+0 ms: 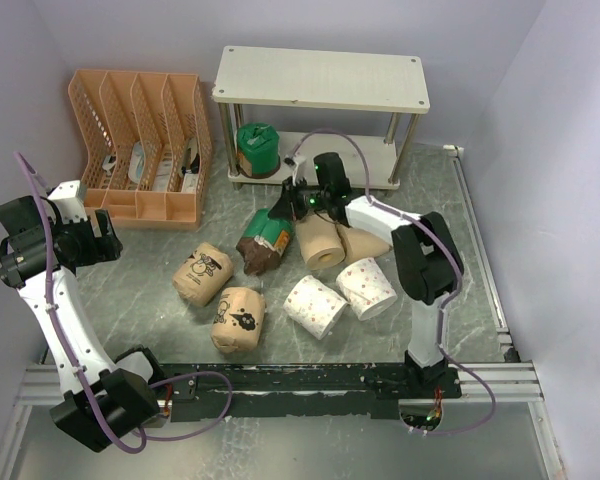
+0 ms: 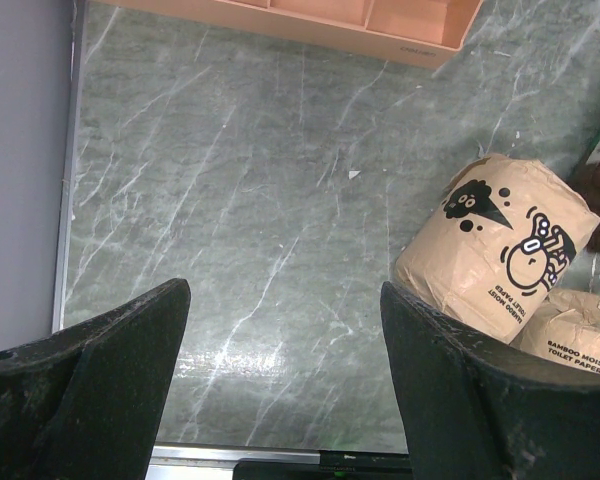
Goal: Place and organize the paper towels onto the shelf
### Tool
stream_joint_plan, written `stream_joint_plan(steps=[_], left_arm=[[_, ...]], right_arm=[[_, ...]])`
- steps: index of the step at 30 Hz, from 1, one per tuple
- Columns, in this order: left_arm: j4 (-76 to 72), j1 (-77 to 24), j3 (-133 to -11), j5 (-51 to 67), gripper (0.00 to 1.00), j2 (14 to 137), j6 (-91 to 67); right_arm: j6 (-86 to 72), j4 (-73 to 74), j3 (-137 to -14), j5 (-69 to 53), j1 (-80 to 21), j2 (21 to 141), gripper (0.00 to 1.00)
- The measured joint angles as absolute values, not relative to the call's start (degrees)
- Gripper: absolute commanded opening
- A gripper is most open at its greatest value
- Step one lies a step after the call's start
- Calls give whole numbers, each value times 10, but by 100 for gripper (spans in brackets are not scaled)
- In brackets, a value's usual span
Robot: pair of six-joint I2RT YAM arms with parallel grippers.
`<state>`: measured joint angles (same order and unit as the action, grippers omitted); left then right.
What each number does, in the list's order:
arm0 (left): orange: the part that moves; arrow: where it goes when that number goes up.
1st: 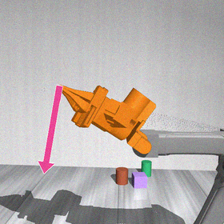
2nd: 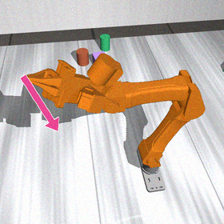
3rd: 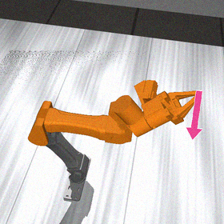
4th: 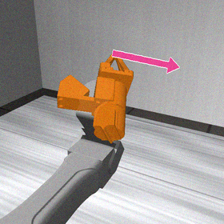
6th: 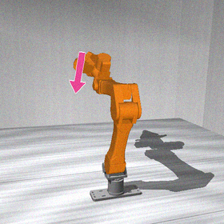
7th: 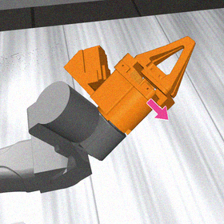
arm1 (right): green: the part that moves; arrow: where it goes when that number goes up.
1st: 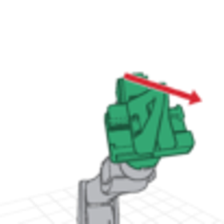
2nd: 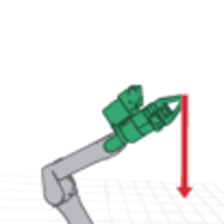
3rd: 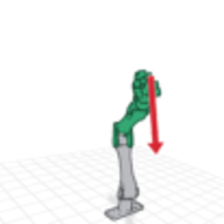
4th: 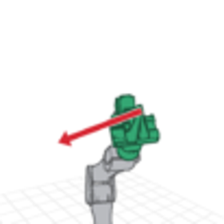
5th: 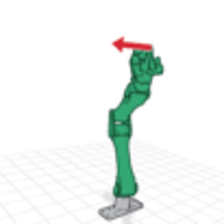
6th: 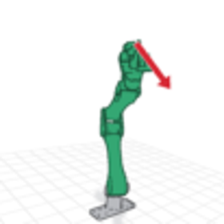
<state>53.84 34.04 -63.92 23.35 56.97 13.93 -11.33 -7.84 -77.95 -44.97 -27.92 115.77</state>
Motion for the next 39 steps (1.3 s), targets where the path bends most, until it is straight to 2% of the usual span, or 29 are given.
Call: stream_joint_plan(steps=[8, 15, 20, 26, 39], left_arm=[[538, 341, -639, 234, 88, 570, 140], [538, 341, -639, 234, 88, 570, 140], [538, 341, -639, 234, 88, 570, 139], [538, 341, -639, 234, 88, 570, 139], [538, 341, -639, 234, 88, 570, 139]], right_arm=[[0, 36, -855, -227, -316, 1032, 0], [132, 43, -880, -32, -383, 979, 0], [225, 23, -881, 104, -399, 1013, 0], [355, -76, -872, 240, -407, 1094, 0], [576, -315, -905, 341, -420, 1226, 0]])
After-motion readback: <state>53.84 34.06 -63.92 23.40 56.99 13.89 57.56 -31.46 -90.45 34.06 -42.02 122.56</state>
